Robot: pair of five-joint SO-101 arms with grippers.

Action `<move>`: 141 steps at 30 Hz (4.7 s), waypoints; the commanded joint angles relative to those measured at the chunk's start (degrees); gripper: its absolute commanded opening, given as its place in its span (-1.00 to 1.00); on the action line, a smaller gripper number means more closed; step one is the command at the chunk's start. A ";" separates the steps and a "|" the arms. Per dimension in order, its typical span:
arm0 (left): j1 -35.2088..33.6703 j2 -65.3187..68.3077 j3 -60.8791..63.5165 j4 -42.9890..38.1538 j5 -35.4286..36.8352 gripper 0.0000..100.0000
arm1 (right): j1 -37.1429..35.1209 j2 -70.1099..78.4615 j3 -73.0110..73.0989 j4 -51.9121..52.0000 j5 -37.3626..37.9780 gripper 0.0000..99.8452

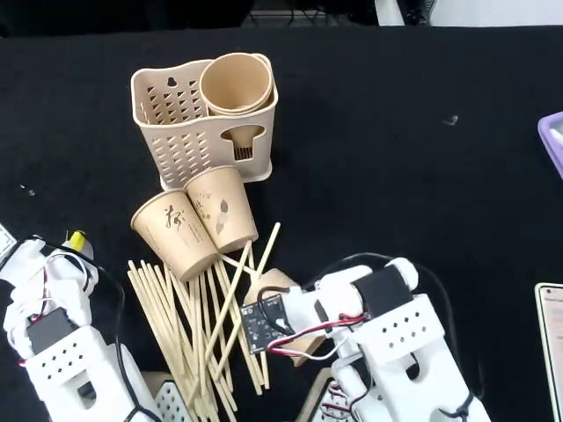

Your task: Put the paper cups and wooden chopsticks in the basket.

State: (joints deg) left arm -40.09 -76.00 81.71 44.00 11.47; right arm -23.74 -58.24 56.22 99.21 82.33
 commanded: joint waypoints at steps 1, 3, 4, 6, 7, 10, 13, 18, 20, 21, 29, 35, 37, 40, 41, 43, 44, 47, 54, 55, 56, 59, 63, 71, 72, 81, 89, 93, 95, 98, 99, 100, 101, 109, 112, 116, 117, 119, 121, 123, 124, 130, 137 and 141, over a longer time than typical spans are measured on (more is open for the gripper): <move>-0.04 -0.26 -4.00 -1.14 0.70 -0.51 | -0.79 -0.92 1.10 -0.97 -2.20 -0.61; -0.04 -0.26 -3.91 -1.14 0.70 -0.51 | -0.79 -0.92 1.01 -2.37 -3.60 -0.62; -0.04 -0.26 -3.91 -1.14 0.70 -0.51 | -0.79 -0.92 1.01 -2.90 -3.96 -0.62; -0.04 -0.26 -3.74 -1.14 0.70 -0.51 | -0.79 -0.92 1.01 -2.99 -4.22 -0.63; -0.04 -0.26 -3.74 -1.14 0.70 -0.51 | -0.79 -0.92 1.01 -2.99 -4.22 -0.63; -0.04 -0.26 -3.65 -1.14 0.70 -0.51 | -0.79 -0.92 1.01 -2.99 -4.22 -0.63; -0.04 -0.26 -3.65 -1.14 0.70 -0.51 | -0.79 -0.57 2.24 -7.47 -5.19 -0.63; -0.04 -0.35 -3.56 -1.05 0.62 -0.51 | -1.14 -0.92 4.88 -13.45 -12.13 -0.63; -0.04 -0.35 -3.56 -1.05 0.62 -0.51 | -0.88 -0.92 3.74 -13.27 -12.40 -0.67; -0.04 -0.35 -3.56 -1.05 0.62 -0.51 | -0.79 -0.92 2.86 -13.01 -12.48 -0.74; -0.04 -0.53 -3.56 -1.05 0.62 -0.51 | -0.79 -0.92 -13.41 0.00 -13.63 -0.98; -0.04 -0.53 -3.56 -1.05 0.53 -0.51 | 0.26 -0.04 -28.70 1.49 -16.09 -0.98; -0.04 -0.53 -3.56 -1.05 0.53 -0.51 | 0.62 1.19 -33.19 -0.09 -18.37 -0.98; -0.04 -0.62 -3.56 -1.05 0.53 -0.51 | 3.25 4.18 -41.27 -5.63 -26.29 -0.98; -0.04 -0.62 -3.56 -1.05 0.53 -0.51 | 4.04 5.67 -44.00 -7.47 -28.92 -0.98; -0.04 -0.53 -3.56 -1.05 0.53 -0.51 | 5.19 9.80 -49.36 -10.55 -34.64 -0.98; -0.04 -0.53 -3.56 -1.05 0.53 -0.51 | 5.54 12.44 -52.00 -11.78 -37.98 -0.98; -0.04 -0.70 -3.56 -1.05 0.53 -0.51 | 6.07 22.20 -59.65 -13.80 -46.33 -0.98; -0.04 -0.70 -3.47 -1.05 0.44 -0.51 | 9.76 45.49 -88.13 -8.53 -58.46 -0.98; -0.04 -0.70 -3.47 -1.05 0.44 -0.51 | 9.76 48.40 -92.79 -7.03 -60.22 -0.98; -0.04 -0.70 -3.47 -1.05 0.53 -0.51 | 9.76 51.38 -97.54 -5.27 -61.71 -0.98; -0.04 -0.70 -3.47 -1.05 0.53 -0.51 | 9.41 59.82 -110.02 -0.09 -64.35 -0.98; -0.04 -0.70 -3.47 -0.97 0.53 -0.51 | 9.49 68.35 -122.24 1.93 -66.55 -0.98; -0.04 -0.70 -3.47 -1.05 0.44 -0.51 | 4.57 71.43 -126.81 1.58 -68.40 -0.98; -0.04 -0.70 -3.47 -1.05 0.44 -0.51 | 3.78 71.43 -126.90 1.58 -68.40 -0.98; -0.04 -0.70 -3.47 -1.05 0.44 -0.51 | 1.05 72.48 -126.46 0.00 -68.40 -0.98; -0.04 -0.70 -3.47 -0.97 0.44 -0.51 | 0.97 78.20 -126.99 -1.41 -68.57 -0.86; -0.04 -0.70 -3.47 -0.97 0.35 -0.51 | 1.41 78.99 -126.99 -4.57 -75.78 -0.59; -0.04 -0.70 -3.47 -1.05 0.35 -0.51 | 1.41 78.90 -127.08 -5.54 -77.98 -0.49; -0.04 -0.70 -3.47 -1.05 0.35 -0.51 | 1.32 78.90 -127.08 -6.68 -78.51 -0.49; -0.04 -0.70 -3.47 -1.05 0.35 -0.51 | 1.32 78.99 -127.08 -6.86 -78.51 -0.50; -0.04 -0.70 -3.47 -0.97 0.35 -0.51 | 1.32 78.99 -127.08 -6.86 -78.59 -0.51; -0.04 -0.70 -3.47 -0.97 0.35 -0.51 | 1.32 78.99 -127.08 -6.77 -78.51 -0.52; -0.04 -0.70 -3.47 -0.79 0.35 -0.51 | 2.29 80.48 -126.20 -15.03 -78.86 -0.52; -0.04 -0.70 -3.47 -0.79 0.26 -0.51 | 2.55 80.57 -127.60 -17.76 -78.95 -0.52; -0.04 -0.70 -3.47 -0.88 0.26 -0.51 | 2.55 80.92 -130.33 -18.02 -78.95 -0.52; -0.04 -0.70 -3.47 -0.88 0.26 -0.51 | 2.55 81.01 -130.42 -18.11 -78.95 -0.52; -0.04 -0.70 -3.47 -0.79 0.26 -0.51 | 2.55 81.01 -129.80 -18.02 -78.95 -0.52; -0.04 -0.70 -3.47 -0.79 0.26 -0.51 | 2.55 80.57 -129.80 -17.41 -78.95 -0.52; -0.04 -0.70 -3.47 -0.70 0.26 -0.51 | 2.55 79.96 -131.21 -14.95 -78.95 -0.52; -0.04 -0.70 -3.47 -0.70 0.26 -0.51 | 2.29 79.43 -132.44 -12.75 -78.86 -0.52; -0.04 -0.70 -3.47 -0.88 0.26 -0.51 | 1.05 79.78 -134.20 -6.07 -78.42 -0.52; -0.04 -0.79 -3.47 -0.70 0.26 -0.51 | 5.10 87.25 -132.97 -12.92 -78.33 -0.52; -0.04 -0.79 -3.47 -0.79 0.26 -0.51 | 6.15 89.45 -132.97 -17.23 -78.51 -0.52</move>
State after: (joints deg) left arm -40.09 -76.00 81.71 44.00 11.47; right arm -19.78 30.90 -76.35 86.20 3.74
